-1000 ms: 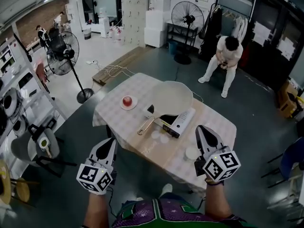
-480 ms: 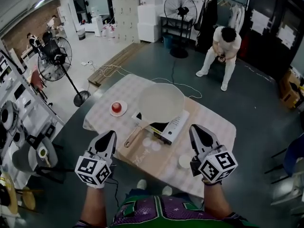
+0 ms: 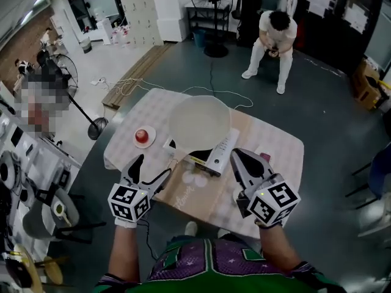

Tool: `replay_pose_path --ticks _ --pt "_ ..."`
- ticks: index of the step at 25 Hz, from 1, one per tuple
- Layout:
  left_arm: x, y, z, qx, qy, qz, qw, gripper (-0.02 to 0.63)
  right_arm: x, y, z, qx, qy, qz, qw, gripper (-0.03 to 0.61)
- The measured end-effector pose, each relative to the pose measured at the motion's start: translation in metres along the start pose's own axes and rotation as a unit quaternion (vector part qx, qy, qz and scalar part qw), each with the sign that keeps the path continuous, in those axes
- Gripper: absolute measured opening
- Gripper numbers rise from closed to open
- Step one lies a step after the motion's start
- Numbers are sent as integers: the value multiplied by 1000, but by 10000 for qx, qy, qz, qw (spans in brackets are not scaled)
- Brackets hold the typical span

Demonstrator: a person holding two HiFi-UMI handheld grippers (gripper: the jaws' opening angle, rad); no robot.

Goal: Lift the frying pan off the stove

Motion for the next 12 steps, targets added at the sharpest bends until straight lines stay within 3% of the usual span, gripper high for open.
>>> replay_pose_path --ticks 6,12 --pt "-8 27 32 -439 42 -208 9988 431 -3 12 2 -194 83 -450 9988 6" --pt "-10 71 74 -1136 85 -233 9932 431 2 32 1 -228 194 -248 9992 7"
Point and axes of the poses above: the fingertips, and each gripper's own axes: z forward along the fingers, x to its right, y out of its underside, the point moved 7 cm from there along -z, backward along the fingers, and after that the axes turned 12 degrees about x, right-handed, at the moved point
